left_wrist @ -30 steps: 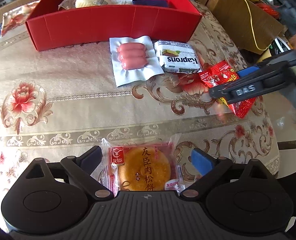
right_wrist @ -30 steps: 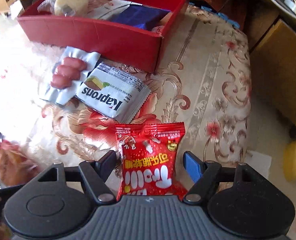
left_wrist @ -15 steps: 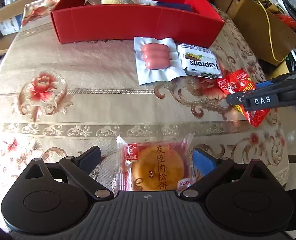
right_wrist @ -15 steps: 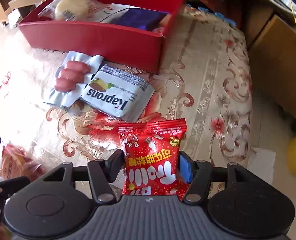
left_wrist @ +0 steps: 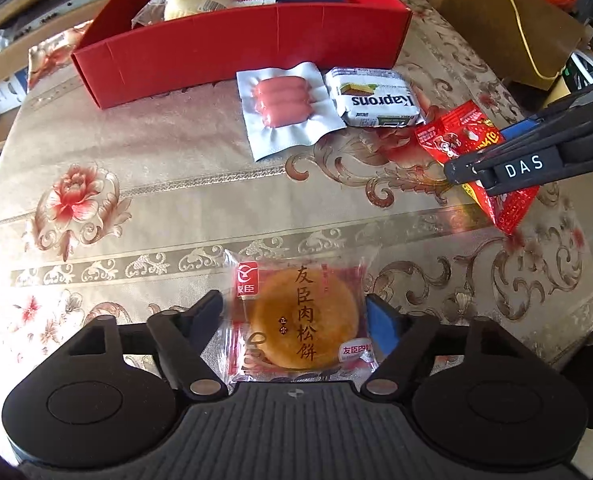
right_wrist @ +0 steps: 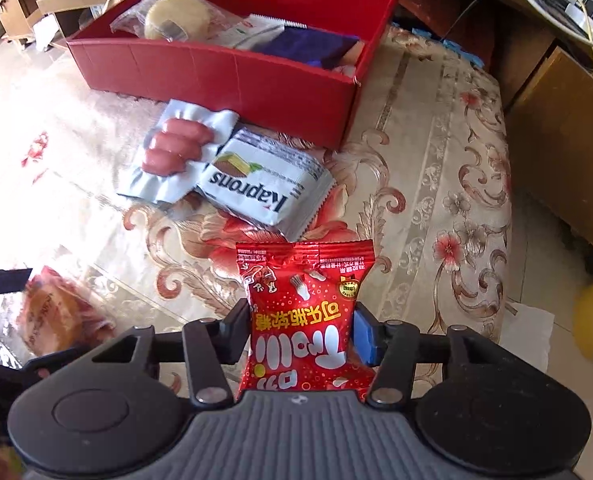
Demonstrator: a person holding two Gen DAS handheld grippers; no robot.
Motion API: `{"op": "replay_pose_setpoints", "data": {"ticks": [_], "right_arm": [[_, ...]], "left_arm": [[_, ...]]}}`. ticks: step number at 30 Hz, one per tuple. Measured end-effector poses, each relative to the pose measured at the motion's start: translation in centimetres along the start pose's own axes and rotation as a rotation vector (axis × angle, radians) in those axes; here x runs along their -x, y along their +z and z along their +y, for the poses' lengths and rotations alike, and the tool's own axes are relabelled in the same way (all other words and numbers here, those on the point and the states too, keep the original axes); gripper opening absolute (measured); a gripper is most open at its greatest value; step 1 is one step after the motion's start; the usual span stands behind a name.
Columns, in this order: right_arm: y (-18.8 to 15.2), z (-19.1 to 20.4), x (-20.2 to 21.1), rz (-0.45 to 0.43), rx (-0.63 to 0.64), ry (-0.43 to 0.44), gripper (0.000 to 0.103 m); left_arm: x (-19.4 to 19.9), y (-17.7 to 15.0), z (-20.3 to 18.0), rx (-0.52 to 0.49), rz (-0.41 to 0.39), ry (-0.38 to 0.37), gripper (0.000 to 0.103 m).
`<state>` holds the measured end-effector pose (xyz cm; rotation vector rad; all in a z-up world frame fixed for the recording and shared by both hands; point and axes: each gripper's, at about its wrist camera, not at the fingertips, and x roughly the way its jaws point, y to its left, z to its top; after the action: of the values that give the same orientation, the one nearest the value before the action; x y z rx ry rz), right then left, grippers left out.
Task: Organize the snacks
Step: 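Lift the red Trolli bag with right tool while left tool stays around the cake packet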
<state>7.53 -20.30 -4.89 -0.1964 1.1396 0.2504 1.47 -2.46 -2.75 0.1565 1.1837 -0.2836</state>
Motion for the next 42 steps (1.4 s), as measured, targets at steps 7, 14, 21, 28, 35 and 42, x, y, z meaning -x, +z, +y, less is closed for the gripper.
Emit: {"op": "replay_pose_setpoints", "data": {"ticks": [7,14,21,28,35,42], "right_arm": [[0.0,0.5,0.5,-0.015,-0.003,0.003,0.049],[0.0,0.8,0.3,-0.003,0.008,0.016,0.049],[-0.1,0.6,0.5,-0.009,0.003,0.024,0.049],[0.1,0.7,1.3,-0.038,0.002,0.030,0.049],[0.0,1.0,1.4,-0.036,0.009,0.022,0.049],[0.1,0.9,1.7,-0.048,0.008,0.036,0.049]], "left_arm": [[0.4,0.1,0.1,0.001,-0.020,-0.021,0.071],[-0.4,0.1,0.0,-0.002,-0.011,-0.018,0.083],[-1.1,-0.2,-1.4,-0.075,-0.007,0.016,0.092],[0.5,0.2,-0.2,-0.023,-0.045,-0.007,0.066],[0.8,0.2,0.1,-0.007,-0.043,-0.038,0.065],[1.5,0.6,0.2,0.007,-0.066,-0.063,0.064]]}}
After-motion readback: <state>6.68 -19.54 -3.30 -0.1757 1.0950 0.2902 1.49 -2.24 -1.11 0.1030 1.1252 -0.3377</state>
